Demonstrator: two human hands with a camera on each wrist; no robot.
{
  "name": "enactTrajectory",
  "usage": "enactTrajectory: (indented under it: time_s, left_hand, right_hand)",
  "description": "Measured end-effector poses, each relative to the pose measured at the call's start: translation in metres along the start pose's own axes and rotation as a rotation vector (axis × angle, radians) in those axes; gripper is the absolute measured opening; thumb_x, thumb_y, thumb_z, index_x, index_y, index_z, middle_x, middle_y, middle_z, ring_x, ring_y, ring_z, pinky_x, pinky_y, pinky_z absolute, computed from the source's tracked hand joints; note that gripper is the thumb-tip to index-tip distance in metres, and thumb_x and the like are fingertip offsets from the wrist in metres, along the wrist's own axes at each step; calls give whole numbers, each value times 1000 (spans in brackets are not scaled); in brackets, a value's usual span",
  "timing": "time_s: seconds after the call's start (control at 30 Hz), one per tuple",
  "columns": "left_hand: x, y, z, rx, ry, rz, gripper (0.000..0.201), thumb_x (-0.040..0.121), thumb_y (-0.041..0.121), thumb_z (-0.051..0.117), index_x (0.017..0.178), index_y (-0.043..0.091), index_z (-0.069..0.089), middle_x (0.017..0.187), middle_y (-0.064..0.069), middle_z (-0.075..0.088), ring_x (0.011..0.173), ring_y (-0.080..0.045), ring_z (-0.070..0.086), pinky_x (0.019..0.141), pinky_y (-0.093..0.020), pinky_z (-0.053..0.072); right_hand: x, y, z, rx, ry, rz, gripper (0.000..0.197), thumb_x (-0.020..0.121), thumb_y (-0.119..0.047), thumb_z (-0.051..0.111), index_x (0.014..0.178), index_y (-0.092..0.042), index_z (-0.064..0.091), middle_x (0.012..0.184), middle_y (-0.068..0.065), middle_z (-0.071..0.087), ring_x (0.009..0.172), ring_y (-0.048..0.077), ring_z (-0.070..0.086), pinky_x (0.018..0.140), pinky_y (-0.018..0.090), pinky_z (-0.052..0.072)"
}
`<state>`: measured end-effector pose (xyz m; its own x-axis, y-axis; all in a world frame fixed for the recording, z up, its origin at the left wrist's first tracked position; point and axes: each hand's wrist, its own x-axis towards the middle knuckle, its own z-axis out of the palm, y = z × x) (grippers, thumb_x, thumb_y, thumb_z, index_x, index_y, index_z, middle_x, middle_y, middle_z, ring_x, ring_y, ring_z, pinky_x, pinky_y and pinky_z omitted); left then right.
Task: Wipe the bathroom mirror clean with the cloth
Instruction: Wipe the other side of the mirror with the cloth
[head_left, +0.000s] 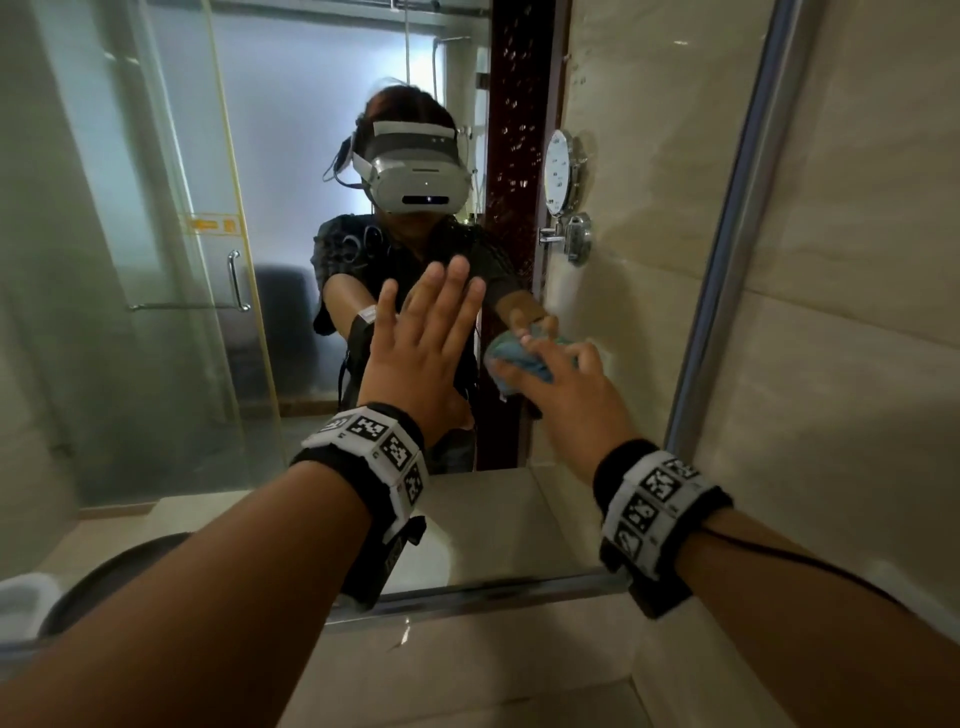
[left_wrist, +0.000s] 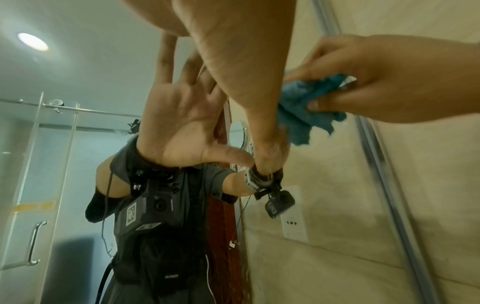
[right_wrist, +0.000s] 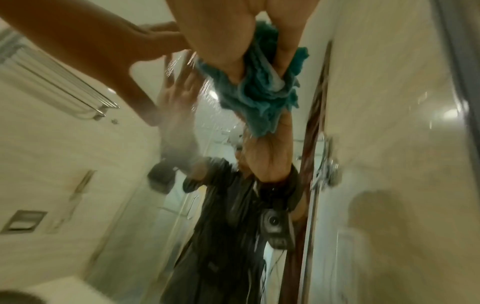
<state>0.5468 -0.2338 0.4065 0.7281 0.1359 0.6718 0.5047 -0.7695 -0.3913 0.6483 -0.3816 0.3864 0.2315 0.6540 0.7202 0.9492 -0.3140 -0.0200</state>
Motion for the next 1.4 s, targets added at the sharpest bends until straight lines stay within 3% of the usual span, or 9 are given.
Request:
enactTrajectory:
  time_s: [0.1, 0.27, 0.4, 0.67, 0.8, 0.93, 1.07, 1.17, 1.4]
  left_hand:
    - [-2, -24, -16, -93, 76, 42, 124, 67, 66, 65, 150, 14, -11, 157, -11, -14, 144, -27, -11, 117, -46, -2]
    - [9, -63, -35, -79, 114, -56, 130, 59, 62, 73, 150, 10, -3, 157, -12, -6, 145, -26, -7, 114, -42, -13]
    - [11, -65, -26, -56, -10, -86, 142, 55, 68, 72, 144, 13, -25, 155, -10, -23, 142, -25, -20, 115, -44, -11]
    - [12, -66, -18, -68, 19, -96, 148, 50, 68, 74, 141, 14, -29, 150, -5, -31, 141, -23, -23, 114, -42, -15]
    - [11, -67, -17, -43, 41, -95, 147, 50, 69, 74, 142, 13, -25, 151, -5, -27, 143, -24, -18, 114, -43, -13]
    - [12, -64, -18, -33, 45, -103, 146, 50, 73, 71, 144, 12, -23, 156, -10, -18, 142, -25, -17, 113, -44, -13]
    - [12, -64, -17, -35, 24, -99, 147, 50, 69, 74, 142, 12, -26, 152, -7, -26, 142, -25, -20, 113, -43, -15]
    - [11, -64, -17, -31, 19, -100, 146, 51, 70, 73, 143, 13, -25, 154, -8, -23, 142, -25, -20, 113, -43, -15]
    - [12, -62, -22, -18, -16, -133, 146, 53, 75, 69, 141, 12, -30, 153, -9, -26, 142, -25, -22, 109, -42, -22]
  right_hand:
    - [48, -6, -30, -103, 242, -16, 36, 89, -55, 31, 124, -49, 39, 132, 3, 32, 106, 9, 33, 94, 30, 41]
    - [65, -35, -19, -197, 177, 41, 71, 73, 11, 59, 133, -25, 49, 142, 12, 36, 114, 43, 39, 93, 48, 45]
    - [14, -25, 22, -261, 18, -243, 71, 50, 13, 76, 115, -15, 65, 124, 15, 56, 92, 47, 56, 65, 51, 55]
    - [111, -36, -51, -163, 385, -4, 43, 88, -4, 48, 127, -23, 52, 133, 3, 47, 110, 29, 43, 89, 26, 34]
    - [76, -36, -13, -197, 213, -123, 41, 88, -48, 42, 125, -38, 54, 134, 3, 44, 112, 19, 44, 98, 33, 41]
    - [32, -35, 9, -255, 13, -348, 56, 60, -10, 84, 112, -21, 67, 122, 14, 59, 90, 43, 58, 66, 48, 56]
    - [80, -28, -22, -211, 207, -220, 40, 89, -42, 49, 130, -39, 48, 126, -2, 40, 106, 20, 43, 89, 35, 45]
    - [102, -28, -31, -138, 377, -32, 43, 91, -16, 44, 132, -28, 52, 136, 6, 43, 119, 31, 41, 99, 41, 37]
    - [2, -26, 38, -190, 8, -346, 64, 58, 4, 82, 114, -21, 62, 125, 11, 46, 86, 45, 59, 62, 51, 55]
